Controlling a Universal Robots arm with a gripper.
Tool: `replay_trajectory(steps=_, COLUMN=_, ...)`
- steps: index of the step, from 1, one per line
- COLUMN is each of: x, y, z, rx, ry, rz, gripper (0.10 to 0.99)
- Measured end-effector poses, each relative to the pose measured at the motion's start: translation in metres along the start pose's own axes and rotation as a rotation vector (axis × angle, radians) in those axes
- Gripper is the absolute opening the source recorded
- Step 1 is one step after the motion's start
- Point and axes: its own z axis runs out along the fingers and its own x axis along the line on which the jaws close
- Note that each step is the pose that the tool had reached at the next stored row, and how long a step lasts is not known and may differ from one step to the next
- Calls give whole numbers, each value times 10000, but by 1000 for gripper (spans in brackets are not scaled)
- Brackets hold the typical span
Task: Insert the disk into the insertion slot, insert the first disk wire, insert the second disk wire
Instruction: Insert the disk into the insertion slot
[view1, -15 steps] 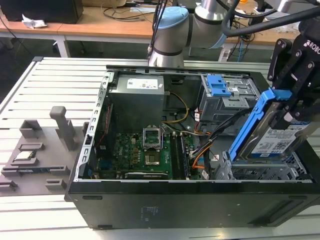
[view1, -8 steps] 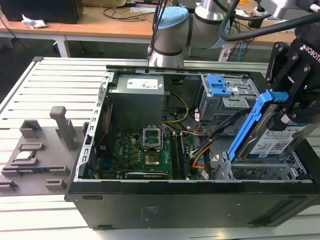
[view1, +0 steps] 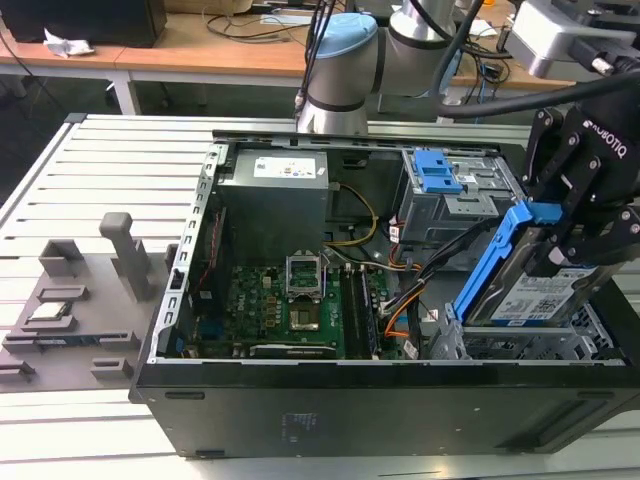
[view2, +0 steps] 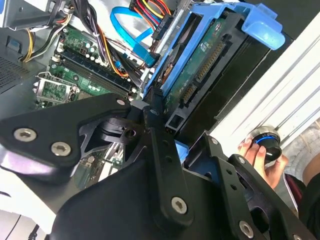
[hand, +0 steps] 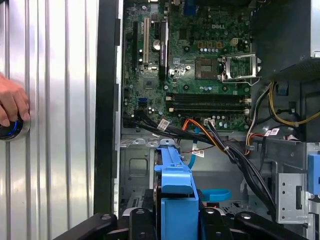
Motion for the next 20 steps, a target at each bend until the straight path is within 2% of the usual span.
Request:
replay_trajectory(steps=10, x=0, y=-5, z=121, rx=1, ry=-1, rz=0, gripper=365)
replay_trajectory(steps=14, x=0, y=-9, z=214, rx=0, ry=0, rz=0, gripper=365)
replay_trajectory(steps=20, x=0, y=-9, z=224, rx=1, ry=0, rz=0, gripper=376)
